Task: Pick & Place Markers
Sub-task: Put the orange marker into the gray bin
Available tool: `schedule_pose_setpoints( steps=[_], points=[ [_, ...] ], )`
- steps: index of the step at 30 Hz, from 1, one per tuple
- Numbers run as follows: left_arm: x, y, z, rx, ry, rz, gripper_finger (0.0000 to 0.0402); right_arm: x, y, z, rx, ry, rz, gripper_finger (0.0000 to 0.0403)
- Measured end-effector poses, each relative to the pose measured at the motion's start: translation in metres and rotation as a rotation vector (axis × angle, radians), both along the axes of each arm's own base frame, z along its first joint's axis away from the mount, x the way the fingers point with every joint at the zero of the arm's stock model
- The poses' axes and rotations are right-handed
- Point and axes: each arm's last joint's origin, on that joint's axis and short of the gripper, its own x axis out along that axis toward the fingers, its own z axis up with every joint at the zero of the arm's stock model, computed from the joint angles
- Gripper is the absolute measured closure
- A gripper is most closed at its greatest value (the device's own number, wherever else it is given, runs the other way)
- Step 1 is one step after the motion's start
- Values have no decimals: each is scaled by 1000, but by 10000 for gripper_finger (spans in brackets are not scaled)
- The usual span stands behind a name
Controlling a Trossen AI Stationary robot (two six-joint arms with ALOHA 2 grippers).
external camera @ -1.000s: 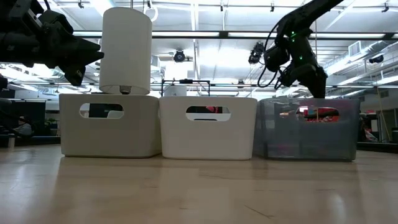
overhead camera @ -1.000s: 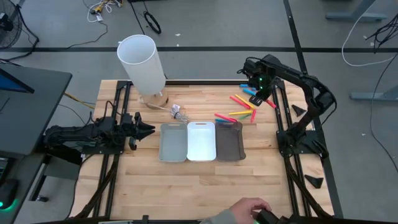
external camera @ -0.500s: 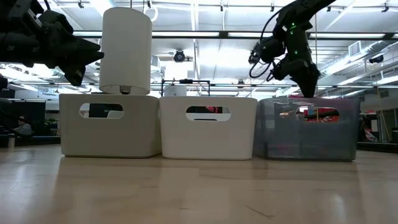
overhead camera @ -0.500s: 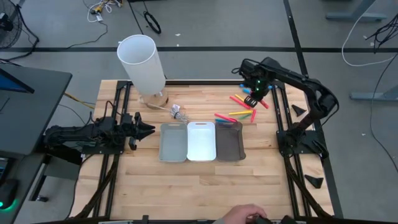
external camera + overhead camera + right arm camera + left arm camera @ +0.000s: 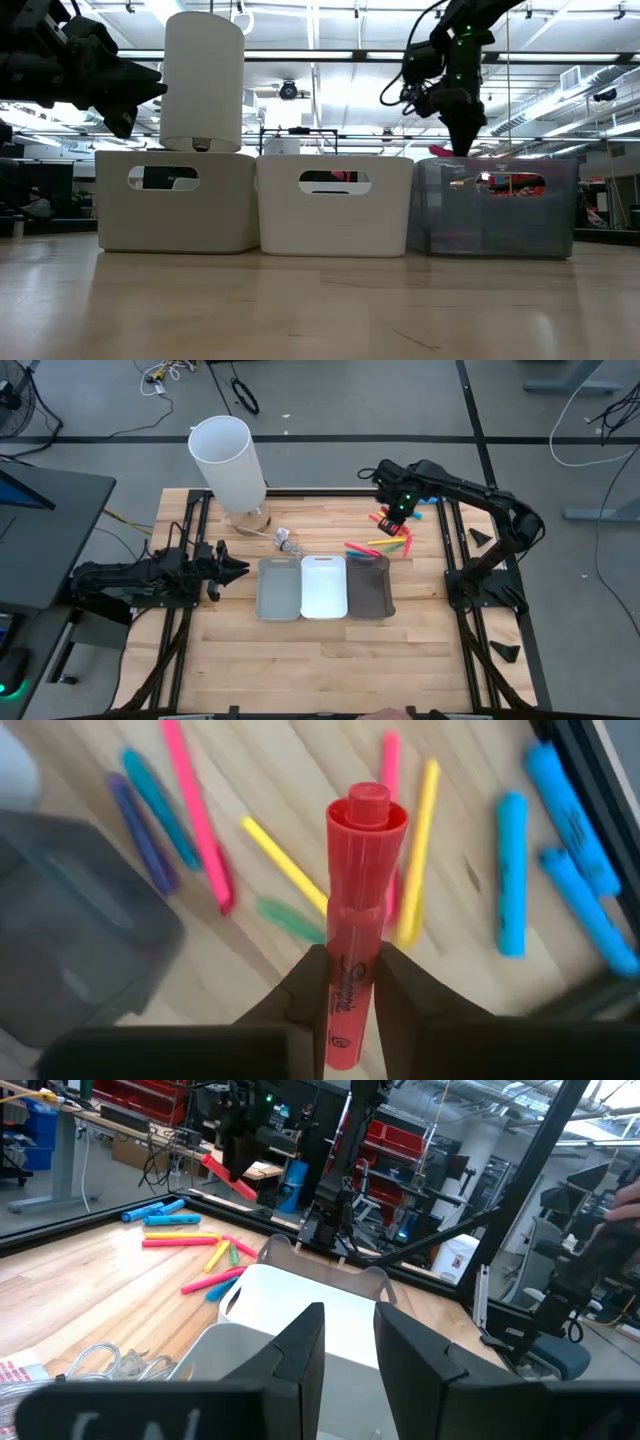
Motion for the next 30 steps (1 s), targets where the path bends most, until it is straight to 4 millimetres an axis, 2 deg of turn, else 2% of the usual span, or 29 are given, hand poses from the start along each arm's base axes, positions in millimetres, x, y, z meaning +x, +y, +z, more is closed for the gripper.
schedule_pose_setpoints(
  steps=[8,30],
  points=[
    [0,0,0,0,0,0,305,26,8,4,-77,-168,140,346],
    [0,0,0,0,0,0,305,80,25,28,-190,-670,331,346]
  ],
)
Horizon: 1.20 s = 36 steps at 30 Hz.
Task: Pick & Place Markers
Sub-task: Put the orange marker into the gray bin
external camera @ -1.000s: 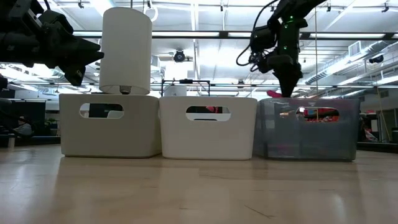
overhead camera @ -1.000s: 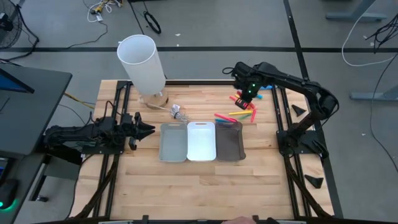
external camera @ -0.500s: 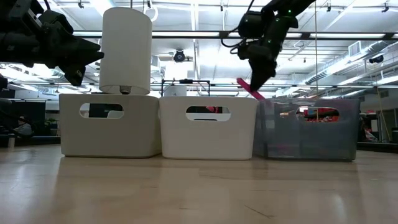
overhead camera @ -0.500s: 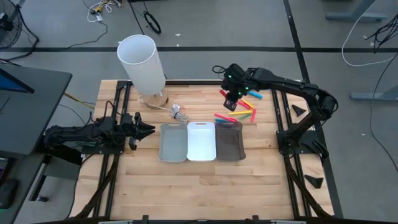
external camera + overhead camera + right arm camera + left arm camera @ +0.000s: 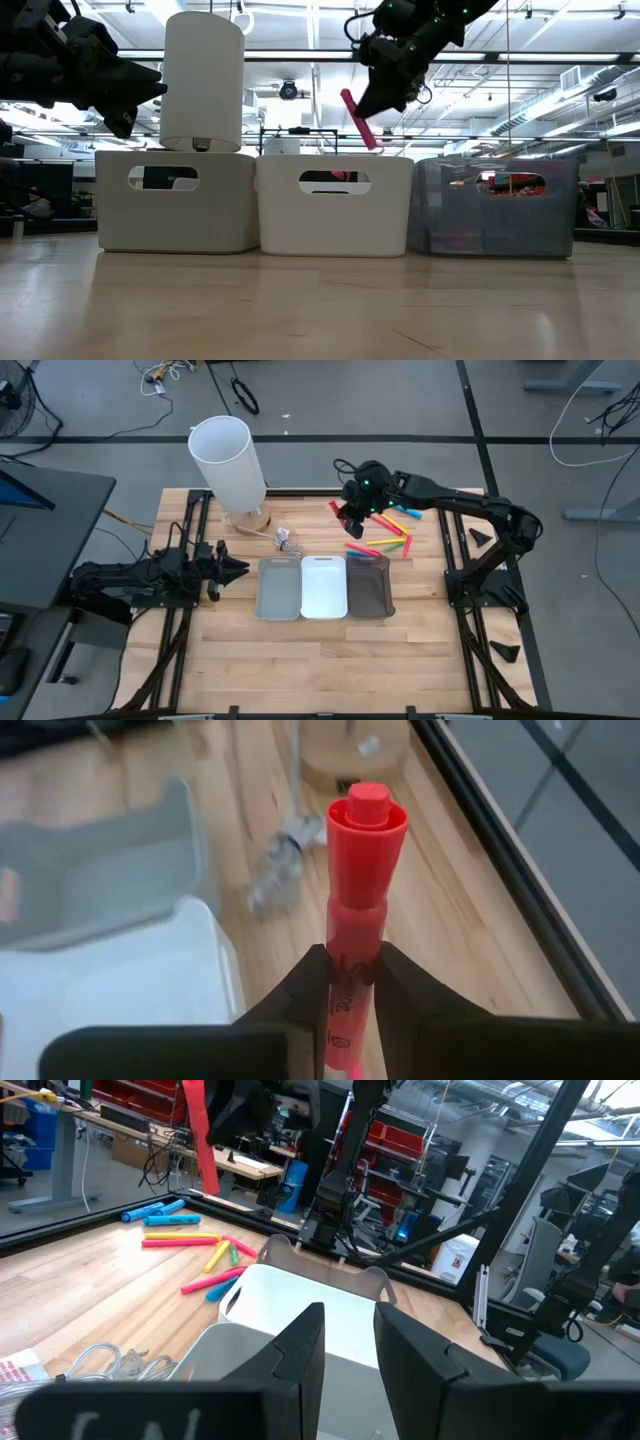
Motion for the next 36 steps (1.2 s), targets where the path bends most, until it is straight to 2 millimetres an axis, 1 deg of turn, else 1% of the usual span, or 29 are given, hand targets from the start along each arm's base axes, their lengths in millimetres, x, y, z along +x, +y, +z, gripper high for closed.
schedule_pose_setpoints(
  steps=[8,11,16,20,23,27,32,36],
  points=[
    [0,0,0,0,0,0,305,15,11,11,-52,-139,50,346],
    [0,0,0,0,0,0,305,21,16,17,-43,-214,43,346],
    [0,0,0,0,0,0,305,31,29,25,-17,-314,49,346],
    [0,0,0,0,0,0,305,38,44,31,1,-372,75,346],
    [0,0,0,0,0,0,305,38,58,37,-3,-398,110,346],
    [0,0,0,0,0,0,305,33,74,47,-1,-422,150,346],
    [0,0,0,0,0,0,305,23,92,63,-4,-464,194,346],
    [0,0,0,0,0,0,305,12,102,75,3,-480,175,346]
  ],
)
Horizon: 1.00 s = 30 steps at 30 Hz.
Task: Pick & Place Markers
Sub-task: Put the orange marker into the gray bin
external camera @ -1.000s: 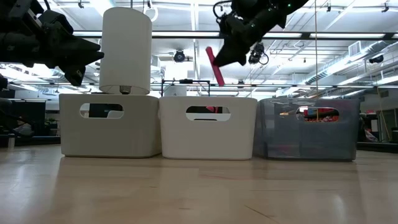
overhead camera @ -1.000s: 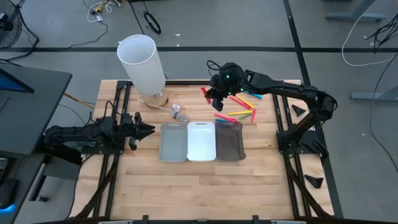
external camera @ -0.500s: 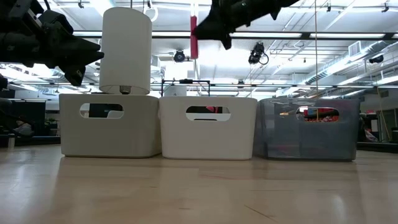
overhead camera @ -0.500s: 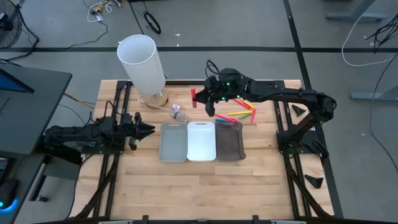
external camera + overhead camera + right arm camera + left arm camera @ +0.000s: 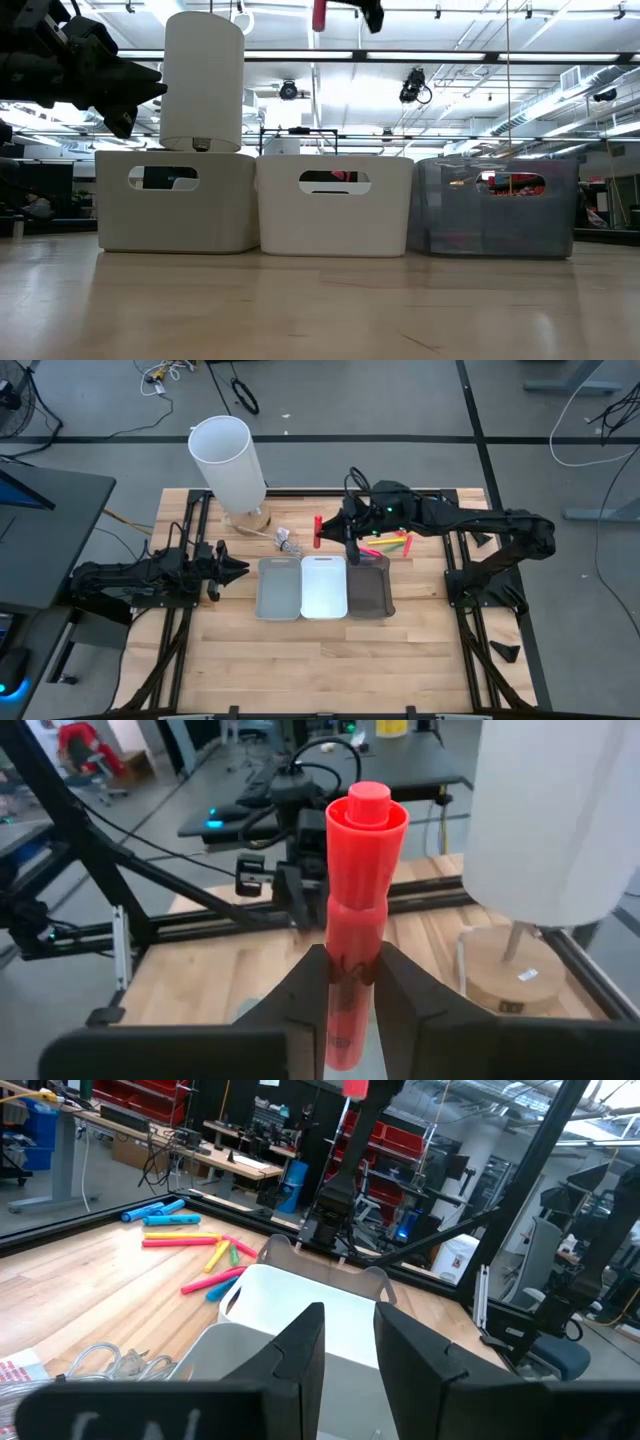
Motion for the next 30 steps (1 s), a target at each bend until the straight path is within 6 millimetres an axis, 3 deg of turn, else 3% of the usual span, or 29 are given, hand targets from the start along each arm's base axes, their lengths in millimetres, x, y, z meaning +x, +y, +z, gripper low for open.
schedule_pose_setpoints(
  steps=[12,30],
  points=[
    [0,0,0,0,0,-1,305,-17,36,14,15,-7,45,346],
    [0,0,0,0,0,0,305,-18,36,9,-15,43,56,346]
  ],
)
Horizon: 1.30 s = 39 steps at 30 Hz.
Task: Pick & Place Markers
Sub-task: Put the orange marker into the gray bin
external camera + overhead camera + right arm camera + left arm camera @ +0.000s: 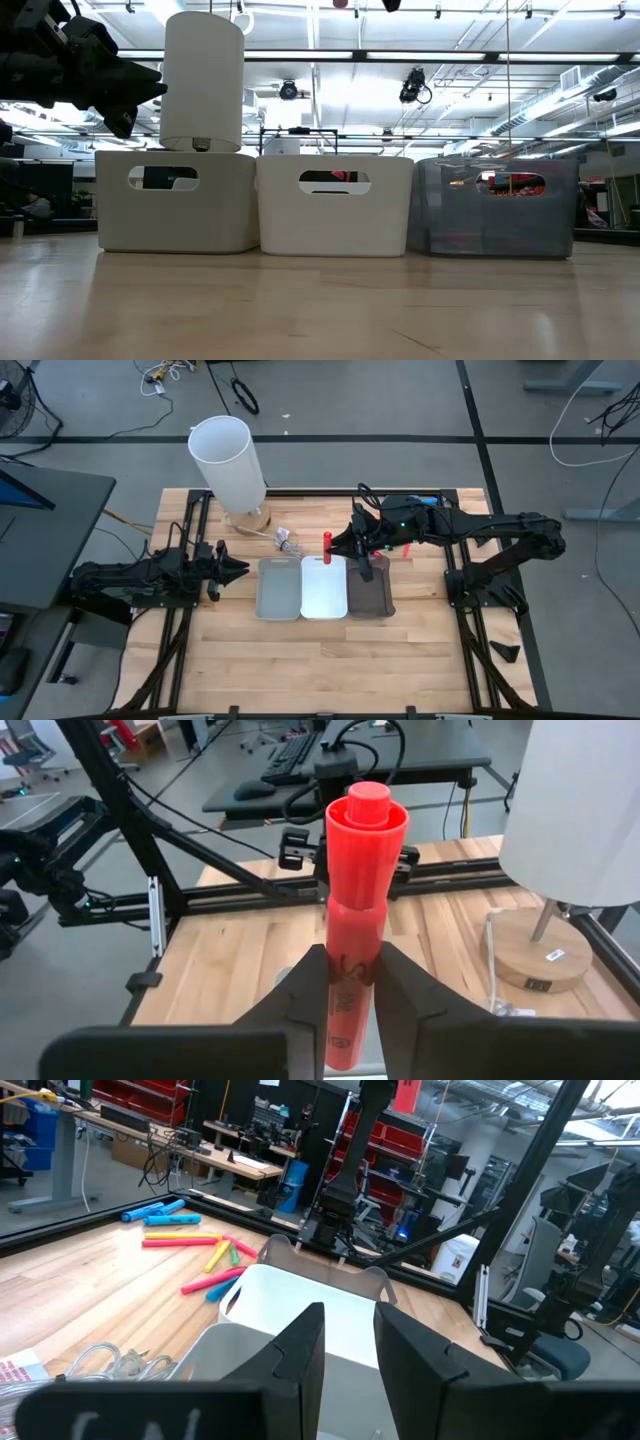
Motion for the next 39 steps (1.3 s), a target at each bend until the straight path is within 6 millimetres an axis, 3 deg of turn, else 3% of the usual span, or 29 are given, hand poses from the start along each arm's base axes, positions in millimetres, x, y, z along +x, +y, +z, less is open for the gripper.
schedule_pose_setpoints(
  steps=[16,27,33,39],
  points=[
    [0,0,1,0,-7,0,305,0,0,0,-10,-2,3,346],
    [-1,0,9,-116,-104,-8,305,0,0,0,-8,-3,1,346],
    [-1,-1,12,-84,-127,-57,305,1,0,1,-9,-17,1,346],
    [-5,-4,37,-31,-129,-101,305,1,0,2,-9,-22,1,346]
  ],
)
